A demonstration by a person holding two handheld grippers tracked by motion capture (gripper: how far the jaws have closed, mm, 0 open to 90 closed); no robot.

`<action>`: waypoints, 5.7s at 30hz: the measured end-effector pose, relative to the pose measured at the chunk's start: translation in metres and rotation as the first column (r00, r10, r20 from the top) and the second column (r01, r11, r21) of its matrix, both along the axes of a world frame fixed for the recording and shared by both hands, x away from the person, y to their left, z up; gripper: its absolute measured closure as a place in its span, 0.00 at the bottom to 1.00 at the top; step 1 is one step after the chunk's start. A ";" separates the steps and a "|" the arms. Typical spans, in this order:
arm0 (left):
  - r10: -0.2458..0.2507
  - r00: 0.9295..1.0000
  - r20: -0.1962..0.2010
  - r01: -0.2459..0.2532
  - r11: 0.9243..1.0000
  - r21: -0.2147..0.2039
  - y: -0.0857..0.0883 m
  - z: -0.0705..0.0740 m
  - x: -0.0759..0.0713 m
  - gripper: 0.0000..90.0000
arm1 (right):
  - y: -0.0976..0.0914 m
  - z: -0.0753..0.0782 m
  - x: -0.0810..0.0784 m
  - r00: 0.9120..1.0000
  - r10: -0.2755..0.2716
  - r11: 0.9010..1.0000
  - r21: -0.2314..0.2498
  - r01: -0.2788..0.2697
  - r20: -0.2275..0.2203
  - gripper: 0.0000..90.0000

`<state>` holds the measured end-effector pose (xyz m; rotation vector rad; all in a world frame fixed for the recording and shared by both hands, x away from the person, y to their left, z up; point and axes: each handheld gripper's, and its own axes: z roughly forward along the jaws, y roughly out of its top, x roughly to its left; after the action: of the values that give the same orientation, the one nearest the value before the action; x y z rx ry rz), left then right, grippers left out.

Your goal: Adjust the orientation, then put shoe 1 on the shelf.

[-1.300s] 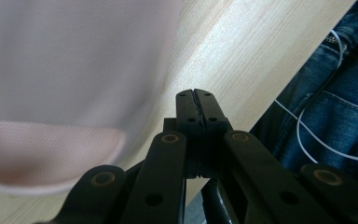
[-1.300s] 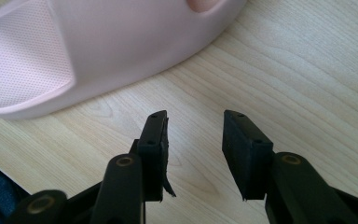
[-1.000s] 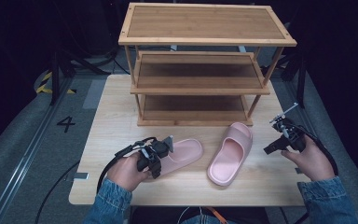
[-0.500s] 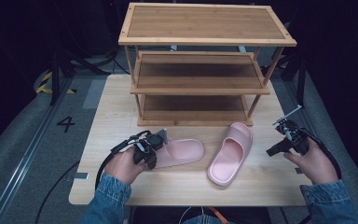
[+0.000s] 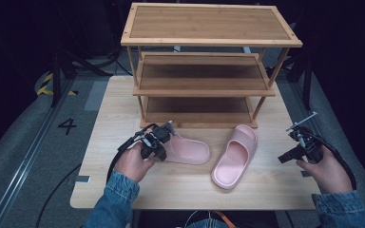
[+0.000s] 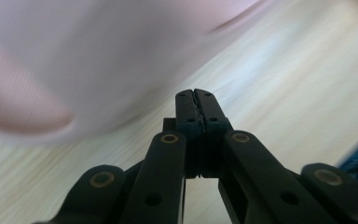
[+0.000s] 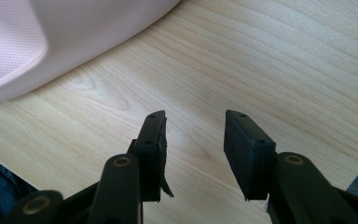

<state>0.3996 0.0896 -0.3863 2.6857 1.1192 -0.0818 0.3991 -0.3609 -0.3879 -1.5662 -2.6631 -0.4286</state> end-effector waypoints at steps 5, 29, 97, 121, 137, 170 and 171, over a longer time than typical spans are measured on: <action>-0.061 0.995 0.079 0.060 0.998 0.010 -0.037 0.006 0.002 0.99 | 0.001 -0.003 0.000 1.000 0.004 1.000 -0.005 -0.004 -0.007 0.66; 0.070 0.997 0.016 -0.072 0.988 0.137 -0.013 -0.020 0.016 0.99 | 0.015 -0.007 0.002 0.999 0.043 0.999 -0.019 -0.044 -0.017 0.66; -0.065 0.997 0.047 0.066 0.998 -0.021 0.006 0.071 -0.007 0.93 | 0.027 -0.041 -0.002 0.995 0.067 0.998 -0.007 -0.068 -0.076 0.63; -0.075 0.980 0.184 0.088 0.994 -0.066 0.004 0.146 0.001 0.93 | 0.026 -0.048 -0.008 0.994 0.063 0.998 -0.011 -0.064 -0.092 0.63; 0.012 0.968 0.249 0.006 0.997 -0.071 0.001 0.169 0.052 0.93 | 0.025 -0.046 -0.007 0.994 0.067 0.998 -0.009 -0.068 -0.088 0.63; 0.067 0.906 0.418 -0.072 0.997 -0.005 -0.045 0.152 0.115 0.92 | 0.028 -0.048 -0.013 0.991 0.104 0.995 0.013 -0.103 -0.082 0.64; 0.087 0.901 0.425 -0.092 0.996 -0.010 -0.046 0.152 0.114 0.90 | 0.028 -0.047 -0.014 0.991 0.104 0.995 0.010 -0.104 -0.083 0.64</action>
<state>0.5132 0.0434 -0.2348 2.4783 1.0939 0.5035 0.3855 -0.3328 -0.4351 -1.4027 -2.6621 -0.3578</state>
